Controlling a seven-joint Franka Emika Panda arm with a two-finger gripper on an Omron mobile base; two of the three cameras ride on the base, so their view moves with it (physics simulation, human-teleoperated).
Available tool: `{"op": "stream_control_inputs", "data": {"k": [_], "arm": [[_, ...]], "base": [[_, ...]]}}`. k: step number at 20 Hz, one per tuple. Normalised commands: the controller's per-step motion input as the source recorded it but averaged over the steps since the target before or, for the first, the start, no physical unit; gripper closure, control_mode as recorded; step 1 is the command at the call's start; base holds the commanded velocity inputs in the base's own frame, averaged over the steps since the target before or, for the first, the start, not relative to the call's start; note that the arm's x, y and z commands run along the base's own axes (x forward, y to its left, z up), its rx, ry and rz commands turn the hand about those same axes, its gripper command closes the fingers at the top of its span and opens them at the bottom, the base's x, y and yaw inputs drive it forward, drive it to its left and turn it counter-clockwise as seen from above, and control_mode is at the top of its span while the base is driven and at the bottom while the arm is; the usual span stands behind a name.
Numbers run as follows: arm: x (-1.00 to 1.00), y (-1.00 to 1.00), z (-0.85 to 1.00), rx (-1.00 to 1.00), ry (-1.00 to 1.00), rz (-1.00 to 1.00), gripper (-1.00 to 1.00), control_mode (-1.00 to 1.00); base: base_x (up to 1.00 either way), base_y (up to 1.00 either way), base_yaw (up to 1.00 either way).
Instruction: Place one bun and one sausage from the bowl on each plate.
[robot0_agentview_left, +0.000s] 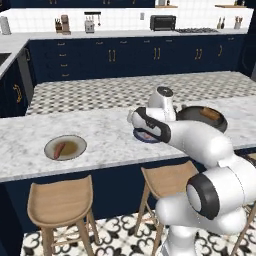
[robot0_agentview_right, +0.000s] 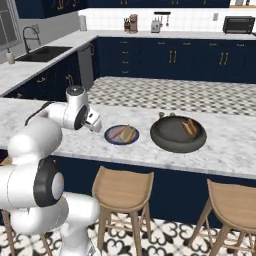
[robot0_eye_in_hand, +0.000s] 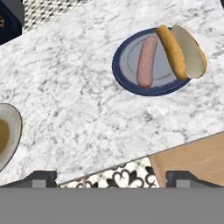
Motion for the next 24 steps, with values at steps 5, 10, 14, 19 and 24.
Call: {"op": "stream_control_inputs", "data": {"k": [5, 10, 14, 19, 24], "arm": [[0.00, 0.00, 0.00, 0.00, 0.00, 0.00, -1.00, 1.00], [0.33, -0.39, 0.01, 0.00, 0.00, 0.00, -1.00, -1.00], [1.00, -0.95, 0.00, -0.02, 0.00, 0.00, -1.00, -1.00], [0.88, -0.53, 0.00, -0.23, -0.04, 0.02, -1.00, -1.00], [0.09, -0.31, -0.06, -0.34, -0.04, 0.04, -1.00, -1.00]], "base": [[0.25, -1.00, 0.00], [0.33, -0.60, 0.00], [0.00, 0.00, 0.00], [0.00, 0.00, 0.00], [0.00, 0.00, 0.00]]}}
